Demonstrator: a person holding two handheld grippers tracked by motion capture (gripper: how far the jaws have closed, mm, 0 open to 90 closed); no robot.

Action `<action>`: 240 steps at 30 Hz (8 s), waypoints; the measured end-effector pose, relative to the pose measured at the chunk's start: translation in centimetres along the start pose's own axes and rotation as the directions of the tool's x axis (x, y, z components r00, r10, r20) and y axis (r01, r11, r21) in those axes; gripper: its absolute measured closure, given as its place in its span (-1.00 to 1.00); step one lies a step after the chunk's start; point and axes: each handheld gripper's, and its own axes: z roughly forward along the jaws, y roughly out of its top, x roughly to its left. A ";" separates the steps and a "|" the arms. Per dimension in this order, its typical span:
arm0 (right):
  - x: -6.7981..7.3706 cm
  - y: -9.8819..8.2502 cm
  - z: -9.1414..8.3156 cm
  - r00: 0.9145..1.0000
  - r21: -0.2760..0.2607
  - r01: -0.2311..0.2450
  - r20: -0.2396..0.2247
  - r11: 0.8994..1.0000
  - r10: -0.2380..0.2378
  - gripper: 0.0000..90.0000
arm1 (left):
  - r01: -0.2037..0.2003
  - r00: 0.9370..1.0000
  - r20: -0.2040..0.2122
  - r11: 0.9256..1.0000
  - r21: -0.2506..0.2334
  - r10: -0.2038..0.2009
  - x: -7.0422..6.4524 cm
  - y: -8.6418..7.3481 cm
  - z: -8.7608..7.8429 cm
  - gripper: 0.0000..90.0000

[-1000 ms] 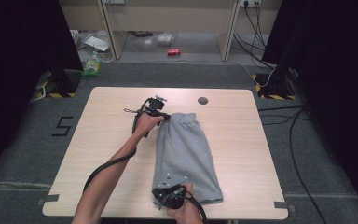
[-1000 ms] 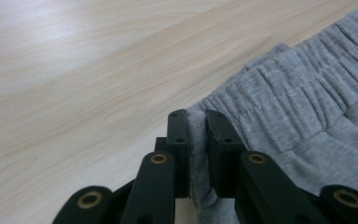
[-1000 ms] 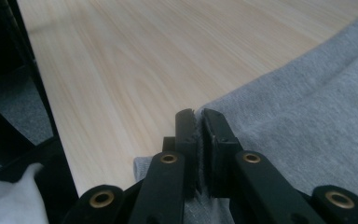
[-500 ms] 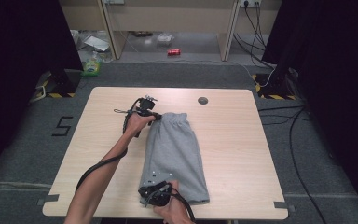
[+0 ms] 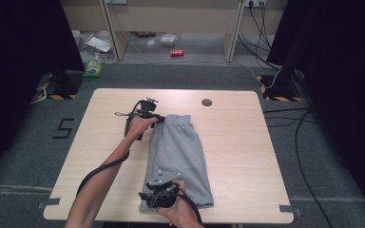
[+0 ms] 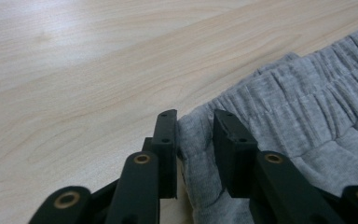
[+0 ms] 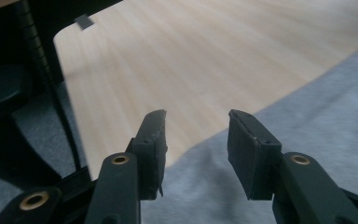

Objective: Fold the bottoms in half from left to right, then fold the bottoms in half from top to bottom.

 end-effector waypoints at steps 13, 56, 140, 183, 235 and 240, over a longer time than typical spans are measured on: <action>-6.0 1.2 -3.7 0.985 -0.061 -0.057 0.161 0.997 0.066 0.24 | 0.030 1.000 0.002 0.999 -0.027 -0.030 0.6 -0.3 -0.6 0.46; -21.1 3.2 -5.6 0.887 -0.121 -0.221 0.387 0.968 0.251 -0.02 | 0.093 0.995 0.026 0.995 -0.026 -0.092 1.3 -1.1 0.4 0.40; -23.8 8.5 -5.0 0.952 -0.202 -0.193 0.199 0.960 0.234 0.74 | -0.044 0.990 0.117 0.957 -0.287 0.081 -1.4 0.8 -9.6 0.80; -9.9 -3.5 -10.4 0.987 -0.144 -0.028 0.154 0.989 0.050 0.60 | -0.137 0.917 0.312 0.930 -0.341 0.249 -10.3 -17.8 -15.7 0.75; -8.6 -3.7 -11.3 0.974 -0.057 -0.055 0.215 0.997 0.066 -0.23 | -0.180 0.924 0.280 0.942 -0.283 0.260 -11.4 -18.3 -15.6 -0.12; -10.5 -2.5 -10.9 0.965 -0.078 -0.057 0.252 0.995 0.075 -0.24 | -0.160 0.942 0.251 0.954 -0.253 0.225 -10.0 -16.9 -14.8 -0.18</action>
